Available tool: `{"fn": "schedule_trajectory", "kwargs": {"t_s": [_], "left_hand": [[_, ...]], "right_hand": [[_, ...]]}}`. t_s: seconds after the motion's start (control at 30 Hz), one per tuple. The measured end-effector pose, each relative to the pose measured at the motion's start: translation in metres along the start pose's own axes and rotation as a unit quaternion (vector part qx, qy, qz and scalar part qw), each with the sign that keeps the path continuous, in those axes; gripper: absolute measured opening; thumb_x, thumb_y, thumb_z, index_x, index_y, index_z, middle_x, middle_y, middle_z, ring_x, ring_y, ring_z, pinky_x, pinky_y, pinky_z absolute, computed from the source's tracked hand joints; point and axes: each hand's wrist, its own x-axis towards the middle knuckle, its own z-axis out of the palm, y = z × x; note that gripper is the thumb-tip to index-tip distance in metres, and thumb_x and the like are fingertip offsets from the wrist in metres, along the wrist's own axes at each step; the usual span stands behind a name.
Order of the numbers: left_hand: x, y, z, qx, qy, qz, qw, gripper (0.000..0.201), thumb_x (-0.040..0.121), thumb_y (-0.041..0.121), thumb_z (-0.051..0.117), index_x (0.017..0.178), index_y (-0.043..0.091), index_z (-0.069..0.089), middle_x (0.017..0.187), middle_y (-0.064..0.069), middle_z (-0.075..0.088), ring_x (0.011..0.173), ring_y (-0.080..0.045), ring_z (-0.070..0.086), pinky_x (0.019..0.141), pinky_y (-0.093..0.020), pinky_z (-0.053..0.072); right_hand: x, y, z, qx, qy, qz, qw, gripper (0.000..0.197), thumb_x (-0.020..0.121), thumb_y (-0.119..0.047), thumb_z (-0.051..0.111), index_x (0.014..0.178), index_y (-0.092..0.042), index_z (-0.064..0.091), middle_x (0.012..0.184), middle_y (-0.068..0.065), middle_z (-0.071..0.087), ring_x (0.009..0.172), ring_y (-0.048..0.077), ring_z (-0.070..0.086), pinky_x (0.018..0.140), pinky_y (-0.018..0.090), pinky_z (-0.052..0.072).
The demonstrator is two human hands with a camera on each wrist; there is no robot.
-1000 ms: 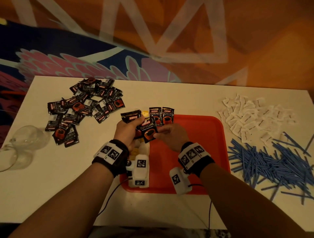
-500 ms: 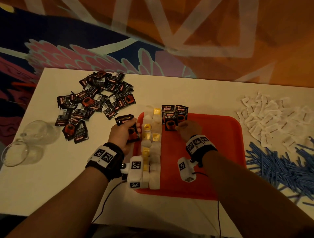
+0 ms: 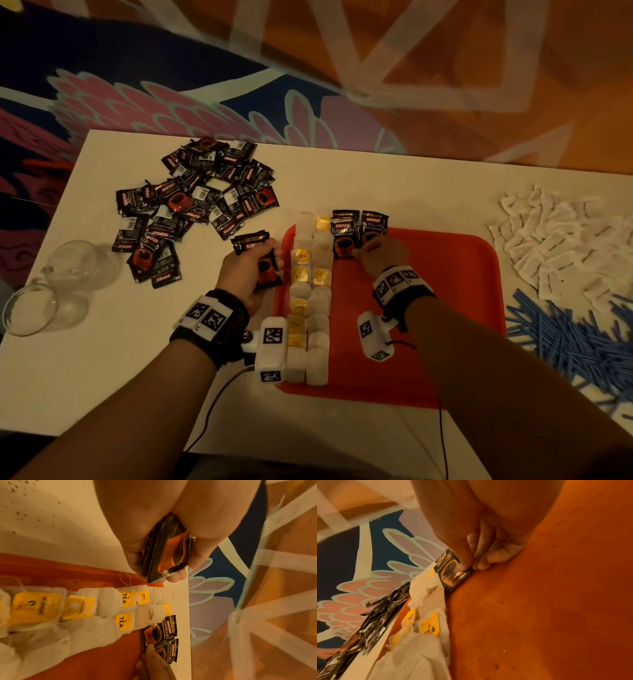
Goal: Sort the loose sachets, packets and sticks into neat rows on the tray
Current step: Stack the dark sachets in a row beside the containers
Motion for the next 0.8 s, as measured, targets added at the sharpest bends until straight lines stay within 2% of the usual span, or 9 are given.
{"fn": "schedule_trajectory", "kwargs": {"t_s": [0.03,0.1,0.2,0.23,0.47,0.53,0.67,0.73,0.8], "left_hand": [[0.000,0.000,0.000,-0.001,-0.001,-0.001,1.000,0.007,0.094,0.014,0.064,0.096,0.008,0.067,0.068,-0.002,0.067,0.054,-0.013,0.061,0.052,-0.024,0.053],[-0.001,0.000,0.001,-0.006,-0.005,-0.004,1.000,0.007,0.094,0.014,0.064,0.096,0.007,0.066,0.070,-0.004,0.067,0.056,-0.014,0.061,0.053,-0.025,0.053],[-0.001,-0.001,0.001,-0.010,-0.010,-0.009,1.000,0.008,0.093,0.014,0.064,0.097,0.007,0.066,0.073,-0.005,0.066,0.058,-0.015,0.060,0.054,-0.027,0.052],[-0.001,-0.001,0.001,-0.008,-0.010,-0.009,1.000,0.008,0.093,0.014,0.064,0.097,0.008,0.066,0.072,-0.004,0.066,0.058,-0.014,0.060,0.053,-0.027,0.052],[-0.002,-0.003,0.002,-0.003,-0.020,-0.007,1.000,0.008,0.094,0.015,0.063,0.098,0.009,0.067,0.072,-0.003,0.066,0.056,-0.013,0.061,0.052,-0.026,0.052],[-0.002,-0.003,0.003,-0.022,-0.035,-0.020,0.999,0.012,0.096,0.018,0.058,0.099,0.009,0.065,0.075,-0.004,0.064,0.058,-0.015,0.059,0.052,-0.026,0.051],[-0.002,-0.004,0.005,-0.042,-0.044,-0.037,0.997,0.022,0.098,0.020,0.047,0.107,0.006,0.061,0.078,-0.006,0.065,0.061,-0.017,0.059,0.055,-0.029,0.050],[-0.004,-0.005,0.008,-0.010,-0.037,-0.021,0.999,0.025,0.098,0.017,0.050,0.111,0.002,0.063,0.082,-0.008,0.069,0.064,-0.019,0.064,0.058,-0.031,0.053],[-0.007,-0.006,0.013,0.030,-0.023,0.004,0.999,0.018,0.096,0.015,0.059,0.106,0.003,0.067,0.085,-0.010,0.074,0.067,-0.021,0.070,0.057,-0.032,0.056]], "right_hand": [[0.000,0.000,0.001,-0.001,0.002,-0.001,1.000,0.023,0.088,-0.041,0.070,0.097,-0.019,0.072,0.102,-0.002,0.068,0.097,0.016,0.062,0.073,0.023,0.046],[0.000,0.000,0.002,0.007,0.005,0.001,1.000,0.023,0.087,-0.039,0.071,0.097,-0.019,0.072,0.102,-0.001,0.068,0.098,0.016,0.062,0.071,0.021,0.045],[0.000,0.000,0.004,0.038,0.005,0.012,0.999,0.022,0.086,-0.036,0.073,0.097,-0.017,0.072,0.100,-0.001,0.066,0.089,0.012,0.059,0.051,0.015,0.034],[0.000,0.000,0.004,0.041,0.006,0.013,0.999,0.022,0.086,-0.035,0.073,0.097,-0.016,0.072,0.101,0.000,0.066,0.086,0.011,0.056,0.048,0.014,0.030],[0.001,0.005,0.006,0.046,0.012,0.018,0.999,0.022,0.085,-0.034,0.075,0.095,-0.016,0.072,0.109,0.002,0.068,0.078,0.007,0.052,0.044,0.014,0.028],[0.000,0.006,0.005,0.048,0.008,0.014,0.999,0.021,0.085,-0.034,0.074,0.096,-0.016,0.072,0.107,0.001,0.068,0.077,0.007,0.051,0.045,0.014,0.029],[-0.006,0.011,-0.003,0.053,0.013,0.000,0.998,0.021,0.086,-0.035,0.074,0.095,-0.017,0.073,0.106,0.001,0.068,0.086,0.011,0.055,0.049,0.014,0.032],[-0.010,0.011,-0.006,0.073,0.015,-0.001,0.997,0.020,0.085,-0.035,0.074,0.093,-0.017,0.072,0.103,0.000,0.067,0.093,0.013,0.059,0.063,0.018,0.043],[-0.015,0.010,-0.009,0.084,0.014,-0.012,0.996,0.016,0.084,-0.036,0.074,0.085,-0.021,0.069,0.096,-0.004,0.065,0.097,0.015,0.061,0.076,0.025,0.049]]}}
